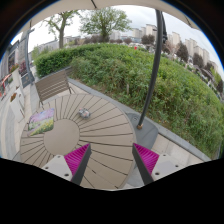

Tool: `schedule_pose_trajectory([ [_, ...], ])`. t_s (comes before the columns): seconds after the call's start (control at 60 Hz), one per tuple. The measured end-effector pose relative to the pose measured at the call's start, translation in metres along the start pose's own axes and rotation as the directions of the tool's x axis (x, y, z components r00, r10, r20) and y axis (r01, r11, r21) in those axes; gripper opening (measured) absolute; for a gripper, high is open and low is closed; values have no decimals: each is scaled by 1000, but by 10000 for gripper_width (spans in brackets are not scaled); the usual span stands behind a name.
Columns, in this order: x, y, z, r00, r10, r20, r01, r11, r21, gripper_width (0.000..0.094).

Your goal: Arrange mouse

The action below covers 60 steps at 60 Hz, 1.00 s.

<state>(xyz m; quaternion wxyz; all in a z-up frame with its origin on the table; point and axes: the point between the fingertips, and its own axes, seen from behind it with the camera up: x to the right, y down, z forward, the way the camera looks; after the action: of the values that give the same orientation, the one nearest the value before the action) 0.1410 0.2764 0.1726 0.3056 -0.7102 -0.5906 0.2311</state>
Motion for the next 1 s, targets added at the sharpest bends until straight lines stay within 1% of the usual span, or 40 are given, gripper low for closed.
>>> schedule_pose_trajectory([
  [0.1,-13,-3,5,999,-23,29,23,1000,2,854],
  [0.5,-106,-2,46,980,-144,139,143,990,13,856],
  [0.633,-128,-6,71,972,-169,164,163,985,47,855],
  [0.783,-141,-11,111,969,-173,178,155,982,107,848],
  [0.883,-147,-15,150,967,-156,201,131,983,130,847],
  [1.0,-147,-26,196,968,-162,190,132,978,159,845],
])
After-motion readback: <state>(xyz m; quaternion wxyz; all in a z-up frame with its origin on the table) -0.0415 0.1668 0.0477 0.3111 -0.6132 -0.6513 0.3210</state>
